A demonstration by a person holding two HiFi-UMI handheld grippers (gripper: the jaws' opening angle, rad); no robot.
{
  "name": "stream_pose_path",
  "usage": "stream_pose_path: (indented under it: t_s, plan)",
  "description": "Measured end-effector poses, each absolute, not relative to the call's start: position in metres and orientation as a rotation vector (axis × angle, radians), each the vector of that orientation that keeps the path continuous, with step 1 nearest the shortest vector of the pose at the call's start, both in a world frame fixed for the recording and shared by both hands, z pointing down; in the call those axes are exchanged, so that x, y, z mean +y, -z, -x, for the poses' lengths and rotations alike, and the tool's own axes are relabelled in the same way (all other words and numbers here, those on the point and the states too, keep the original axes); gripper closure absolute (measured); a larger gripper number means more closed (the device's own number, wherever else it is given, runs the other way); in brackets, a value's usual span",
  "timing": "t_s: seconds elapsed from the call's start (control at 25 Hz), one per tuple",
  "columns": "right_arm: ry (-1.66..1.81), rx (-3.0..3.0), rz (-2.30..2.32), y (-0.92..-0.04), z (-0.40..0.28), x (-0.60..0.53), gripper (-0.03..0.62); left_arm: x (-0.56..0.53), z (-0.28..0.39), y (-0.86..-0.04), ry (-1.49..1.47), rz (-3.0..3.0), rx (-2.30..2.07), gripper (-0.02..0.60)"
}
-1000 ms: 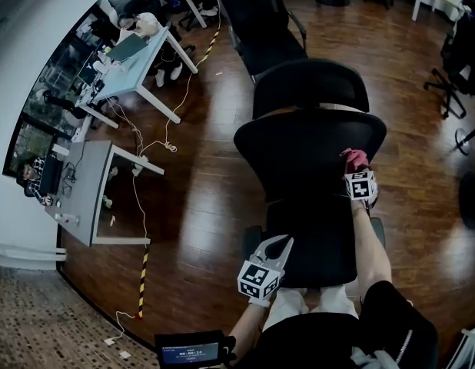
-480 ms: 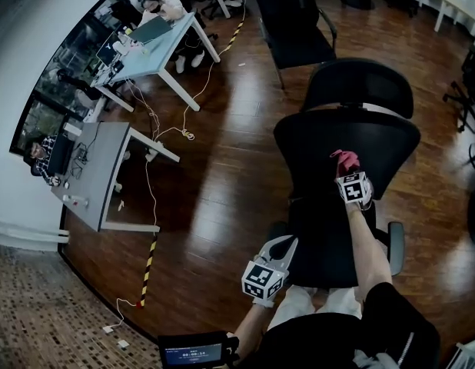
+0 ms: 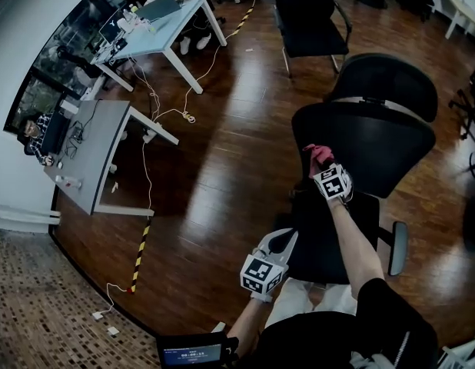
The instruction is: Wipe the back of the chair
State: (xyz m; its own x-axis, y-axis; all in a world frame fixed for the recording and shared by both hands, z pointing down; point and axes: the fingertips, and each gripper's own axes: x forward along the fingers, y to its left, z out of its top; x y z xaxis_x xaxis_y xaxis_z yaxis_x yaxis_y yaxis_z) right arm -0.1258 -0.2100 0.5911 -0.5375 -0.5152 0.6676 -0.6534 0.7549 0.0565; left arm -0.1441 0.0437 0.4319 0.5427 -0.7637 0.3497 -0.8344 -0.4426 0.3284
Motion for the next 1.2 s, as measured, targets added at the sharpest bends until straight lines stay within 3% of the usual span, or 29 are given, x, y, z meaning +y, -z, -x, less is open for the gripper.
stream_pose_path:
  t_s: [0.28, 0.48, 1.2]
  plan:
    - [-0.195, -2.38, -0.659, -0.597, 0.18, -0.191, 0.554, 0.039, 0.15, -0.436, -0.191, -2.332, -1.287, 0.591]
    - [-0.178, -2.421, -0.647, -0.596, 0.169, -0.197, 0.554, 0.034, 0.139, -0.442, -0.219, -2.338, -1.283, 0.591]
    - [-0.379, -2.297, -1.047, -0.604, -0.099, -0.222, 0.554, 0.002, -0.005, -0.46, -0.234, -2.397, -1.106, 0.591]
